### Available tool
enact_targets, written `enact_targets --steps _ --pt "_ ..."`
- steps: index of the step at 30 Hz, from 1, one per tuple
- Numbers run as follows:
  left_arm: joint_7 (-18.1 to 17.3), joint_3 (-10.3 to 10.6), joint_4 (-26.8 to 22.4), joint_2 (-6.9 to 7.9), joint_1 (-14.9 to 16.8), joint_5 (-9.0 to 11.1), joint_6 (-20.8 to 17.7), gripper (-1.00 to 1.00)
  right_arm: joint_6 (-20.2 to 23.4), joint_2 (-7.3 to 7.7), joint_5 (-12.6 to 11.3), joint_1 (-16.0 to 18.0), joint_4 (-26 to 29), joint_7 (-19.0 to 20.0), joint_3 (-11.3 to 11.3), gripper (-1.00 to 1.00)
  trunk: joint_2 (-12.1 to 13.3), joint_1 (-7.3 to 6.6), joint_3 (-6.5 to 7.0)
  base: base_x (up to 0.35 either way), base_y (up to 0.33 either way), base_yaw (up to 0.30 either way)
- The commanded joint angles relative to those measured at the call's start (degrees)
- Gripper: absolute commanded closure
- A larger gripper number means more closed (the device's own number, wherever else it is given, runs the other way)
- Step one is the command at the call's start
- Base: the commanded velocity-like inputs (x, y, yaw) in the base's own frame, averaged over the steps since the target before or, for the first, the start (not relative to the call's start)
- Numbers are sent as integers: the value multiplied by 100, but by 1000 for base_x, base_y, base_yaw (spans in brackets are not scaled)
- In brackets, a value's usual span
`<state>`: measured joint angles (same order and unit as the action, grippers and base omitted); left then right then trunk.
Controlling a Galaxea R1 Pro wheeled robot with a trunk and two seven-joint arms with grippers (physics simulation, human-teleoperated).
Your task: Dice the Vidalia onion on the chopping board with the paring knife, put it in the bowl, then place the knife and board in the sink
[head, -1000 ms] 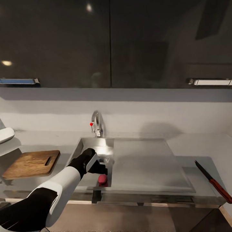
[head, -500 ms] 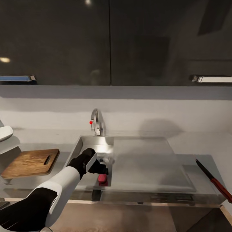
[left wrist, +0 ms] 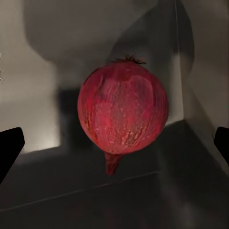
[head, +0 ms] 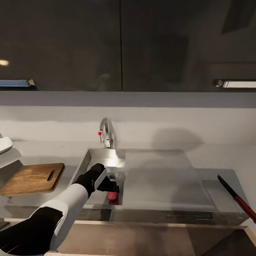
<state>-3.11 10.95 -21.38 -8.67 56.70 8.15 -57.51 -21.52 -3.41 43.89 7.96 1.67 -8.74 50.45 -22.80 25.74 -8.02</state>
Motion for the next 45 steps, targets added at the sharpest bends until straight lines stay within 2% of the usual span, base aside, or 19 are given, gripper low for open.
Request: enact_targets --steps 1,45 --pt "3 48 -5 6 5 43 -19 -100 -10 -2 61 4 0 -31 36 -100 -12 4 -21 109 0 0" --pt "0 48 37 6 5 43 -14 -100 -10 -2 61 4 -1 -31 35 -100 -12 4 -428 28 -12 0"
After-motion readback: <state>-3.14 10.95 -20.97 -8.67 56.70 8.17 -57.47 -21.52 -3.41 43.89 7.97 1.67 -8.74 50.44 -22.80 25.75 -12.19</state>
